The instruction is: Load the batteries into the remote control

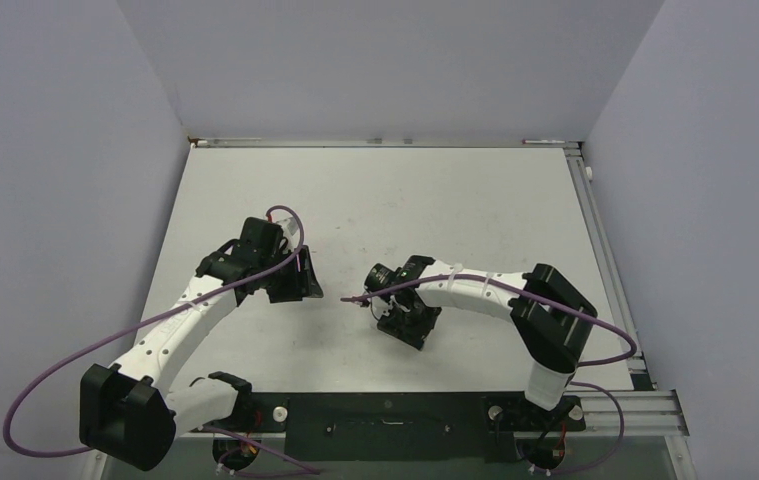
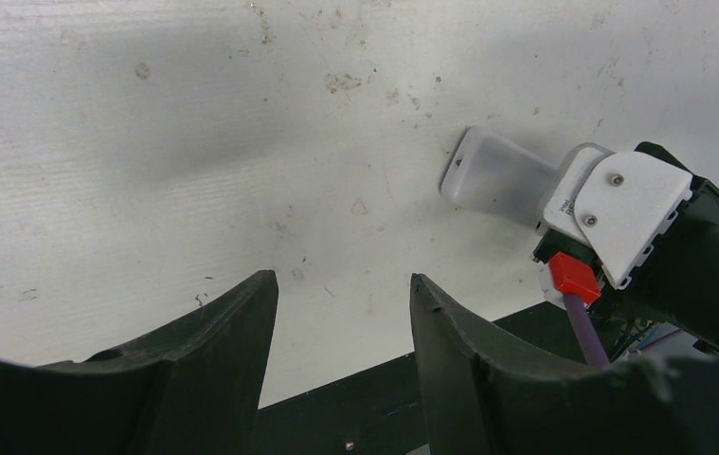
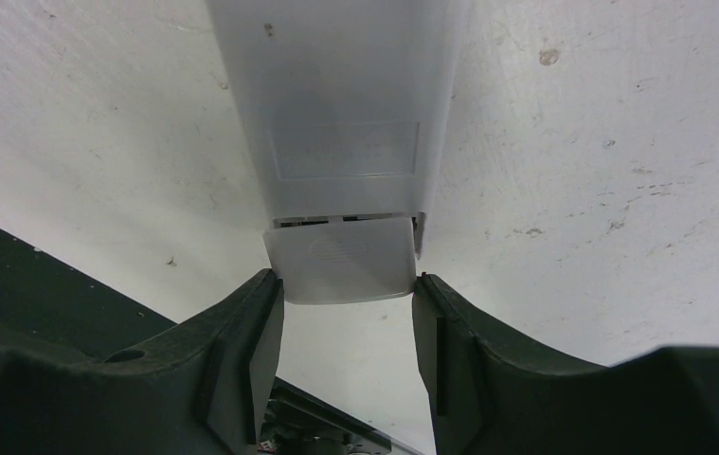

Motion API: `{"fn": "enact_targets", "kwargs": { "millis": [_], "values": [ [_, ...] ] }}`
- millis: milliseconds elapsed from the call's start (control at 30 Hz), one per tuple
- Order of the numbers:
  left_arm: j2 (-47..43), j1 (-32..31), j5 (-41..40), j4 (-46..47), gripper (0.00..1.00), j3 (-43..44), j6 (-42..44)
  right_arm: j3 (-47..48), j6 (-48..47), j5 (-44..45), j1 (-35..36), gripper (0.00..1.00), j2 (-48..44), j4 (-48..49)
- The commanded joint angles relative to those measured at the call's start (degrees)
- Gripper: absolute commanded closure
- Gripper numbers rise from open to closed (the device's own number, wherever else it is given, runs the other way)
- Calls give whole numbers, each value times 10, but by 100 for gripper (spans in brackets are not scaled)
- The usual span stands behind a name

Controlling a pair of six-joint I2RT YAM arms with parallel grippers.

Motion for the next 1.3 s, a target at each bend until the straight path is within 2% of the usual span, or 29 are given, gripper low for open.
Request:
{"fn": "enact_targets", "kwargs": {
  "millis": [0,1267],
  "values": [
    [-5,3,6,24,50,-2,-2,22,7,2,-14,92,-13,4],
    [-7,3,4,24,49,-3,-3,43,-64,-10,-33,92,-9,-35]
  ]
}}
